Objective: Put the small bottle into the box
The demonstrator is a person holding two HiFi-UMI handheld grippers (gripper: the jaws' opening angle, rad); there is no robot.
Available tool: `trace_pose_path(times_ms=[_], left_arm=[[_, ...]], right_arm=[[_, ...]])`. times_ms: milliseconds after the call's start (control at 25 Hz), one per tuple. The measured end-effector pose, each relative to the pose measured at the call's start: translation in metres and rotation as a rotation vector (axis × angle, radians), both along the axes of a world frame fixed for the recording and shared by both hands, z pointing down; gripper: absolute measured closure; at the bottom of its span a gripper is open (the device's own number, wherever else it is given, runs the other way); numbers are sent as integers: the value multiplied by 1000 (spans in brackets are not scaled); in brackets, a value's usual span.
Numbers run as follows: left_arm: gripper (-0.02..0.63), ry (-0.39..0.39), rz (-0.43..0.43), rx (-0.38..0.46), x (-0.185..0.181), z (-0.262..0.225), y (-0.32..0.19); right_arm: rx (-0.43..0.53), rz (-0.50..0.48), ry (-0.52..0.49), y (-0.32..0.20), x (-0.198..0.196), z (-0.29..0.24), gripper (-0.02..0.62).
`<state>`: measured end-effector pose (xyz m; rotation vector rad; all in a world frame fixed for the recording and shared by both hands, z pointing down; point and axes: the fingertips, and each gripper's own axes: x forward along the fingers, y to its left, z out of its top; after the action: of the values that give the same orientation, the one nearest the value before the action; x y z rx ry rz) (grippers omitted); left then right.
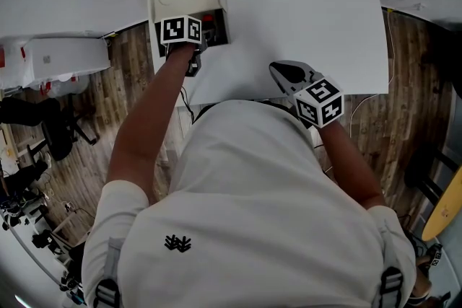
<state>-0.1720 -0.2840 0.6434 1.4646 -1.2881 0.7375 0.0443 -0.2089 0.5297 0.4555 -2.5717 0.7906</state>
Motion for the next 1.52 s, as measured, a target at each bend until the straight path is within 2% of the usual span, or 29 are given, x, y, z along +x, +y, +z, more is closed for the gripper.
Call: trace_pose_path(times_ms=[440, 720, 840, 960, 1160, 1520], left_arm=[[371, 49, 69, 107, 5, -28, 16], [389, 109, 116, 180, 5, -53, 42], [421, 136, 117, 223, 2, -66, 55], [500, 168, 128, 274, 0, -80, 74], [590, 182, 145, 355, -6, -100, 115], [600, 257, 185, 498, -14, -134, 186]], right_arm=[[19, 21, 20, 23, -17, -6, 588], [35, 41, 31, 42, -38, -10, 588], [42, 46, 36, 51, -48, -13, 588], [51, 52, 38, 65, -58, -16, 588], [62, 68, 38, 90, -71, -20, 588], [92, 70, 46, 128, -93, -22, 588]])
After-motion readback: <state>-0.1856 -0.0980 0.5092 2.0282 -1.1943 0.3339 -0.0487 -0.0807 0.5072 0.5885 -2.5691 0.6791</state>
